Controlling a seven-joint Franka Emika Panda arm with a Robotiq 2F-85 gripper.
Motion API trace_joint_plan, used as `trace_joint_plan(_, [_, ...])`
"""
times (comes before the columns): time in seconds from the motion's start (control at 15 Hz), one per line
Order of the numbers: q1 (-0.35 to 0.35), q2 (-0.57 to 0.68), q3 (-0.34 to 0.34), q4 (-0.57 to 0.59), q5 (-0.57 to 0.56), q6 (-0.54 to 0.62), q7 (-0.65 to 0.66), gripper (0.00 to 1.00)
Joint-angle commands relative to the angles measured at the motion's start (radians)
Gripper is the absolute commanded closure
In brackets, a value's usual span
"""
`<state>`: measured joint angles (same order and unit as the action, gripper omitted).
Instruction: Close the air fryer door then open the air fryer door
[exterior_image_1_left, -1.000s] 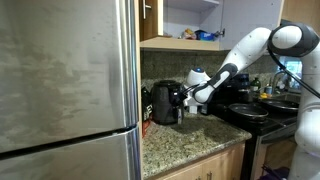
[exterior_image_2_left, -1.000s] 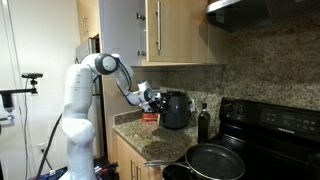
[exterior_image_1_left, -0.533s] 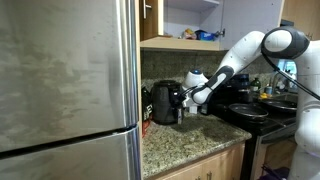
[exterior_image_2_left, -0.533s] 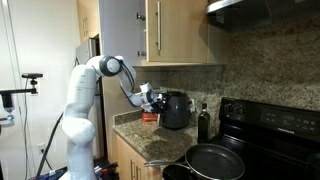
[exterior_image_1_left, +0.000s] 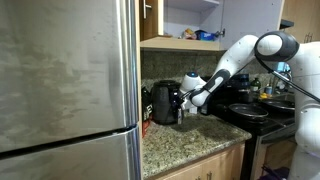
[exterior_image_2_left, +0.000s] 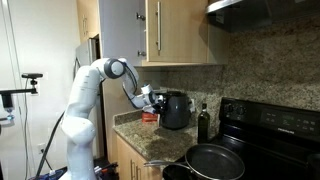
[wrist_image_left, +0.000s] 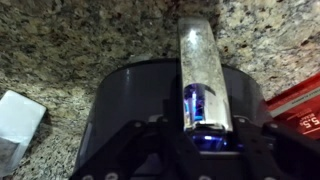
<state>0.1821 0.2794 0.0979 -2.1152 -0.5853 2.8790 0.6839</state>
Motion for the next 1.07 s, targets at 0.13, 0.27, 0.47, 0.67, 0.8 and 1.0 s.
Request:
trace_joint_plan(0.13, [0.015,0.010,-0.007,0.028,-0.041,-0.055,-0.008,0.88])
trace_joint_plan(0.27, [0.011,0.000,0.004,0.020,-0.022,-0.076,-0.020,0.88])
trace_joint_plan(0.47, [-0.020,-0.012,0.051,-0.010,0.073,-0.086,-0.092,0.88])
trace_joint_plan(0.67, [-0.036,-0.017,0.072,-0.019,0.156,-0.097,-0.159,0.88])
trace_joint_plan(0.8, [-0.039,-0.019,0.076,-0.019,0.194,-0.109,-0.187,0.88])
trace_joint_plan(1.0, [0.014,-0.032,0.033,-0.030,0.278,-0.126,-0.238,0.88])
